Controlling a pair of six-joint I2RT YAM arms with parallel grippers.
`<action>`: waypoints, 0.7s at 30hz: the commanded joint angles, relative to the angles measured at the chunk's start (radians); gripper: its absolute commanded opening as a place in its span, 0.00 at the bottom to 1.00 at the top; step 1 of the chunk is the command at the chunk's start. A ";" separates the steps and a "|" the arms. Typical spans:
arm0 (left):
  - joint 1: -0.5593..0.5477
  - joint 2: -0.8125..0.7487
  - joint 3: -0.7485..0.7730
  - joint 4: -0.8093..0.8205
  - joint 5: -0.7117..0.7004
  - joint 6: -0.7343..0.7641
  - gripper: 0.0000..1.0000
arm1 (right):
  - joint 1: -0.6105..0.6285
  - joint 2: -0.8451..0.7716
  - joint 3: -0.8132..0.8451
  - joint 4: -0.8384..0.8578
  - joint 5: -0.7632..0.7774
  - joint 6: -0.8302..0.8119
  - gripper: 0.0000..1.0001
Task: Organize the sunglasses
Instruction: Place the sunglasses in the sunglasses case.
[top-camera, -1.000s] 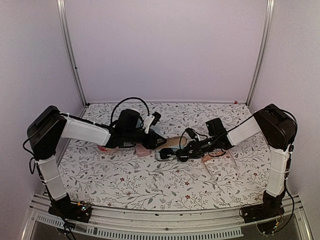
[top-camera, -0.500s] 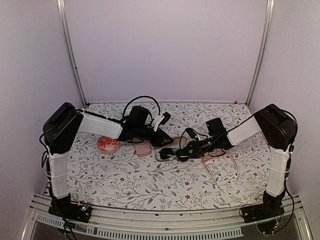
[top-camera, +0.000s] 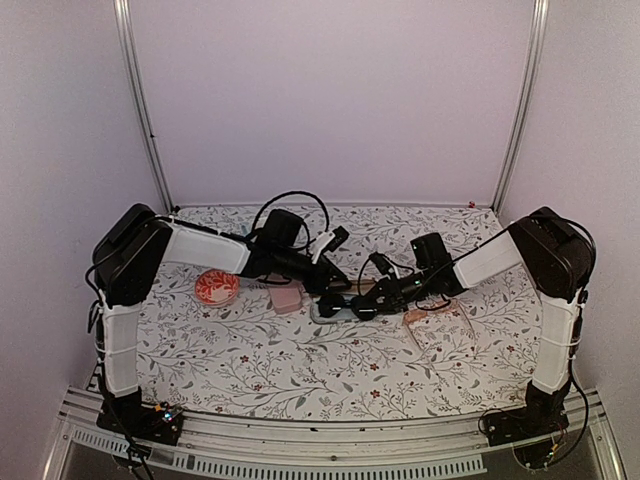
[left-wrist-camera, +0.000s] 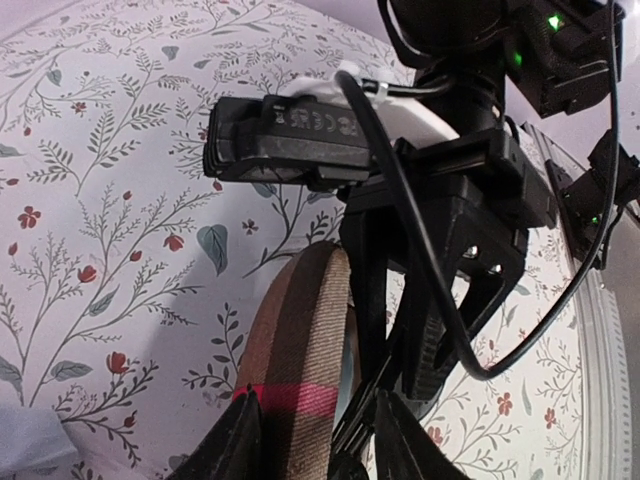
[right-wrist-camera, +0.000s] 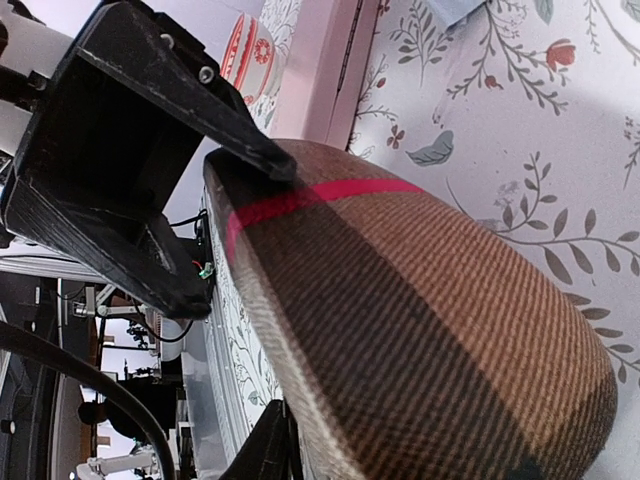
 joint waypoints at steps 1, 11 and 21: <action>0.008 0.027 0.035 -0.035 0.045 0.038 0.40 | 0.006 -0.033 0.040 -0.063 -0.033 -0.046 0.24; 0.008 0.040 0.044 -0.039 0.080 0.063 0.40 | 0.003 -0.033 0.057 -0.141 -0.072 -0.117 0.26; 0.009 0.040 0.045 -0.041 0.087 0.074 0.40 | 0.003 0.032 0.172 -0.276 -0.064 -0.231 0.27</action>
